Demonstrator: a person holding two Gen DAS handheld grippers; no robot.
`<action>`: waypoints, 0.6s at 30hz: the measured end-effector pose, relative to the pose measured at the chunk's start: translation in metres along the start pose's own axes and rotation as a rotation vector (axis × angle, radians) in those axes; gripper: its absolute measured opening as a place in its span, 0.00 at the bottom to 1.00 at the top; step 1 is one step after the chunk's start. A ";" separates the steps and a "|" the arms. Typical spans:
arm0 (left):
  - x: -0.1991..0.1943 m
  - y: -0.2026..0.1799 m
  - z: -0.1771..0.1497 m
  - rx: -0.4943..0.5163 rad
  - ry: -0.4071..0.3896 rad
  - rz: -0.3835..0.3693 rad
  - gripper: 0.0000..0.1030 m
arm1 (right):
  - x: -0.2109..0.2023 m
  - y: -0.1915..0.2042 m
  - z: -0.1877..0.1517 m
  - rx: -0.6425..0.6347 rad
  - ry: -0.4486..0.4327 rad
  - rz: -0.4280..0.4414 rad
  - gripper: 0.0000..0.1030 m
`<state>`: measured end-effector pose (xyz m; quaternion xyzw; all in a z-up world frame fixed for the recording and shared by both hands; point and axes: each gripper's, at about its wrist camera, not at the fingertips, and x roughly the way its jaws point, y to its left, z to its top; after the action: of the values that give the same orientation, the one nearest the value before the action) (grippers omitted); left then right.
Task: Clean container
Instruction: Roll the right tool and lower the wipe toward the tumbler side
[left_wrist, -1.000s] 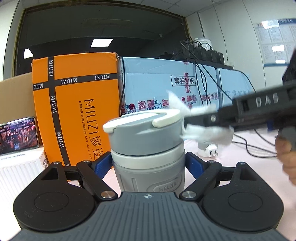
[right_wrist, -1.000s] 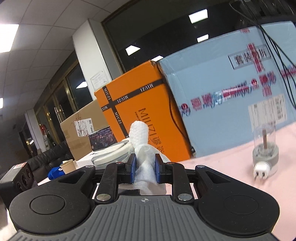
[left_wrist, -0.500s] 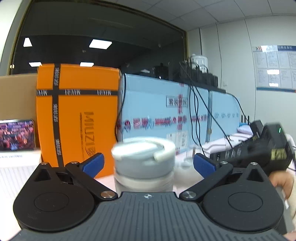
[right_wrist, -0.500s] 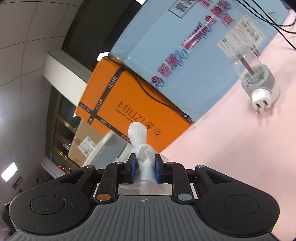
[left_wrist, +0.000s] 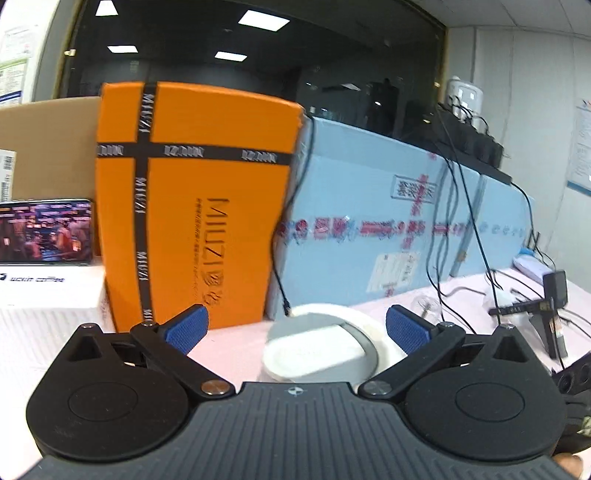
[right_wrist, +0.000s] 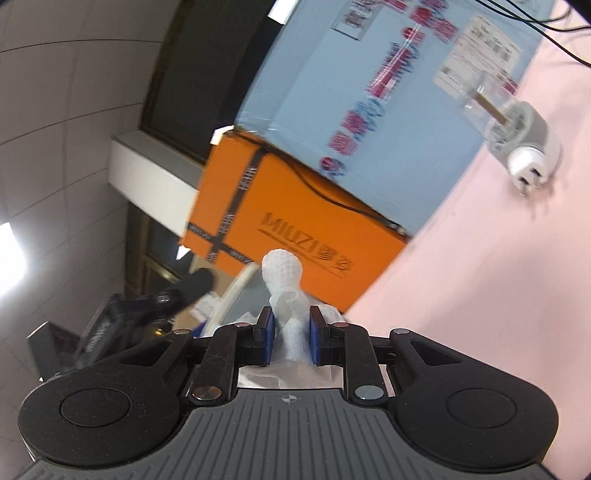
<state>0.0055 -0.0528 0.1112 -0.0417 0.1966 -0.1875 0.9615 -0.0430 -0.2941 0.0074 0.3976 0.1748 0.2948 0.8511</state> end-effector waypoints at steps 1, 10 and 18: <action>0.001 0.000 -0.002 0.008 0.005 -0.008 1.00 | -0.001 0.004 -0.002 -0.026 -0.006 0.005 0.19; -0.003 0.014 -0.006 0.001 -0.003 -0.018 1.00 | -0.007 0.041 -0.029 -0.417 -0.039 -0.012 0.18; 0.000 0.015 -0.007 -0.003 0.003 -0.027 1.00 | 0.011 0.051 -0.044 -0.605 0.067 -0.171 0.18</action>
<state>0.0077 -0.0392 0.1021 -0.0457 0.1980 -0.2002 0.9585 -0.0769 -0.2359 0.0187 0.1004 0.1399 0.2739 0.9462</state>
